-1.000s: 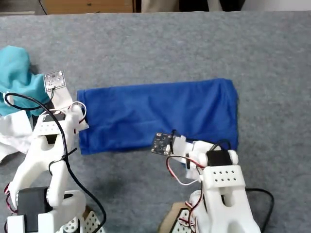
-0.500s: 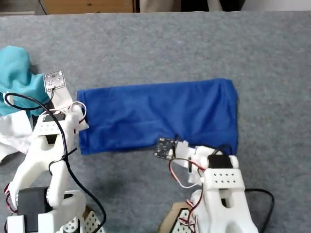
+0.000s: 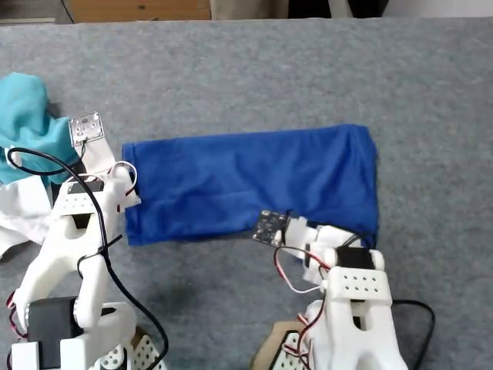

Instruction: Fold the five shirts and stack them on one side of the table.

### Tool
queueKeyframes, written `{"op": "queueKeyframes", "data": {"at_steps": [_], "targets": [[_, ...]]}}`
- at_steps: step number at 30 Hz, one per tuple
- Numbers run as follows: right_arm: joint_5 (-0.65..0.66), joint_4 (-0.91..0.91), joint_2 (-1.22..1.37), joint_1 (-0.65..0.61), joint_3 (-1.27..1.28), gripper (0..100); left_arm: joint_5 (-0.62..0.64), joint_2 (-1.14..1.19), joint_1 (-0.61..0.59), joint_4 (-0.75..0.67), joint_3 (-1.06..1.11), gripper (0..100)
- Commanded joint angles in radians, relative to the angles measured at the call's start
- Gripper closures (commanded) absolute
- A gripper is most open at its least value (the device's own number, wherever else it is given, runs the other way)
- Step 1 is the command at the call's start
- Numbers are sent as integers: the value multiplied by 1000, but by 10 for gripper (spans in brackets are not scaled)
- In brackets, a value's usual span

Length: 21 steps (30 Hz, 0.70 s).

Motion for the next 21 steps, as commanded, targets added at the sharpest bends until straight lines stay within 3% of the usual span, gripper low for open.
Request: {"op": "queueKeyframes", "data": {"at_steps": [1, 7, 15, 21], "targets": [[25, -23, 5, 42, -22, 766, -6, -42, 9, -15, -5, 981], [25, -20, 73, 39, -24, 765, -6, -42, 9, -15, -5, 981], [25, 32, 473, -4, -237, 776, -6, -42, 9, -15, -5, 981], [25, 37, 754, -4, -447, 957, -6, -42, 8, -15, -5, 981]]}}
